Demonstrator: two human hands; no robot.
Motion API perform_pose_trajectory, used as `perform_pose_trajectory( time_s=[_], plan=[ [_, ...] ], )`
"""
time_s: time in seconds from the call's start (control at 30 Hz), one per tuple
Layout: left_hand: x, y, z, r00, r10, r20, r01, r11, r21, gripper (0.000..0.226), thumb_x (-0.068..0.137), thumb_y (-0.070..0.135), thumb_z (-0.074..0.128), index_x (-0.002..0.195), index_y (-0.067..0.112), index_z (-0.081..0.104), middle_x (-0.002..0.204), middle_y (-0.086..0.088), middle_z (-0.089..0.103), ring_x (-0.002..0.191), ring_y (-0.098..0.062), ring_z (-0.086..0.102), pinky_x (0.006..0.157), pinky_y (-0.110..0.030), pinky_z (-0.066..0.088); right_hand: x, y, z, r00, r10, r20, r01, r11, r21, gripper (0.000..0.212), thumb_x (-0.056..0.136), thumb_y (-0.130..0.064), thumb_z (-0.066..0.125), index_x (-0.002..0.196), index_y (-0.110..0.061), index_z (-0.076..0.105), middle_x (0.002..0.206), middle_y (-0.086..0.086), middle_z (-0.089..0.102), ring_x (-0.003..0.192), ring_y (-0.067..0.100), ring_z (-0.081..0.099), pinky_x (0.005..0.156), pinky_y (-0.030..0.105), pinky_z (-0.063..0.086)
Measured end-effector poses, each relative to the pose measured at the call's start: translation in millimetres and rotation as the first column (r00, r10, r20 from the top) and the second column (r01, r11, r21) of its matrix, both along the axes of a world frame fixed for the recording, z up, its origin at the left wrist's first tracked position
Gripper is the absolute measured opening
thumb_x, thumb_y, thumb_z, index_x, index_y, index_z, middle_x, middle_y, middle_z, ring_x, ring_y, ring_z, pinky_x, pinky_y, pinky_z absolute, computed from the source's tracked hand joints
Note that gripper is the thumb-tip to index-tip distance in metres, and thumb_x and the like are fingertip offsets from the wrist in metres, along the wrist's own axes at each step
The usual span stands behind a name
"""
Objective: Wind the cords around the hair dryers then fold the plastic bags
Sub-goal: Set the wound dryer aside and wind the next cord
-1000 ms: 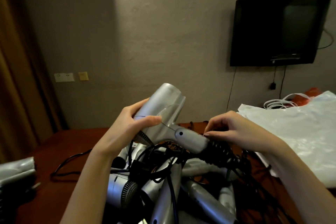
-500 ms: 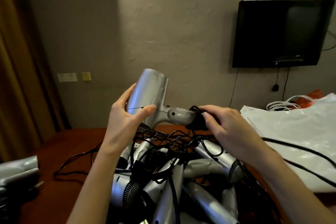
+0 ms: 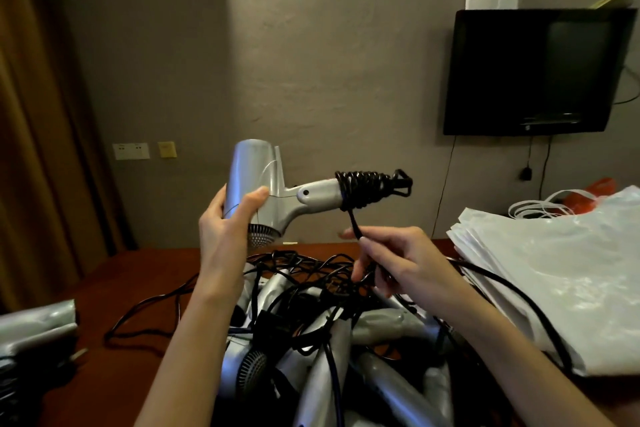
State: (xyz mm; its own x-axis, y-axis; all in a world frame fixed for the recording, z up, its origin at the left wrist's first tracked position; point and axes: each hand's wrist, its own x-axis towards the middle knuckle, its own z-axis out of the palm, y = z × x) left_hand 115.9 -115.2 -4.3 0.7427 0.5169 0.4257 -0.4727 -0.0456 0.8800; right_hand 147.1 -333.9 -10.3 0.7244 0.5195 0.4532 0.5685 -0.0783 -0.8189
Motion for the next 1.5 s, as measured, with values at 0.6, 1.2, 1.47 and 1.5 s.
perform_pose_trajectory(
  time_s=[0.6, 1.2, 1.47, 1.5],
  plan=[
    [-12, -10, 7, 0.900, -0.396, -0.184, 0.429, 0.880, 0.206, 0.048, 0.060, 0.036, 0.074, 0.103, 0.016, 0.069, 0.079, -0.002, 0.071, 0.067, -0.014, 0.068, 0.051, -0.024, 0.052, 45, -58, 5, 0.957, -0.007, -0.289, -0.085, 0.949, -0.305, 0.017, 0.083, -0.012, 0.071, 0.083, 0.005, 0.069, 0.059, -0.003, 0.064, 0.052, 0.004, 0.059, 0.058, 0.015, 0.049],
    [-5, -10, 10, 0.983, -0.176, -0.059, 0.174, 0.764, 0.621, 0.081, 0.056, 0.058, 0.071, 0.132, 0.046, 0.046, 0.126, 0.026, 0.058, 0.115, 0.003, 0.057, 0.096, -0.025, 0.049, -1, -30, 27, 0.975, -0.169, 0.144, 0.214, 0.892, -0.398, 0.023, 0.095, -0.008, 0.051, 0.094, -0.021, 0.069, 0.064, -0.015, 0.063, 0.060, -0.008, 0.055, 0.062, 0.012, 0.040],
    [-3, -8, 7, 0.997, -0.079, 0.026, 0.060, 0.899, 0.435, 0.080, 0.051, 0.060, 0.071, 0.127, 0.044, 0.051, 0.117, 0.029, 0.060, 0.108, 0.006, 0.059, 0.080, -0.012, 0.050, -9, -27, 25, 0.879, -0.331, 0.344, 0.416, 0.884, -0.212, 0.011, 0.095, -0.023, 0.056, 0.085, -0.021, 0.061, 0.054, -0.004, 0.064, 0.044, 0.006, 0.055, 0.054, 0.024, 0.042],
    [-3, -8, 7, 0.998, -0.056, 0.037, 0.036, 0.909, 0.414, 0.089, 0.051, 0.061, 0.070, 0.134, 0.037, 0.050, 0.121, 0.025, 0.058, 0.109, 0.003, 0.059, 0.080, -0.014, 0.051, -12, -23, 24, 0.859, -0.333, 0.388, 0.428, 0.884, -0.189, 0.010, 0.096, -0.023, 0.055, 0.088, -0.023, 0.061, 0.056, -0.006, 0.063, 0.050, 0.006, 0.056, 0.057, 0.023, 0.043]
  ],
)
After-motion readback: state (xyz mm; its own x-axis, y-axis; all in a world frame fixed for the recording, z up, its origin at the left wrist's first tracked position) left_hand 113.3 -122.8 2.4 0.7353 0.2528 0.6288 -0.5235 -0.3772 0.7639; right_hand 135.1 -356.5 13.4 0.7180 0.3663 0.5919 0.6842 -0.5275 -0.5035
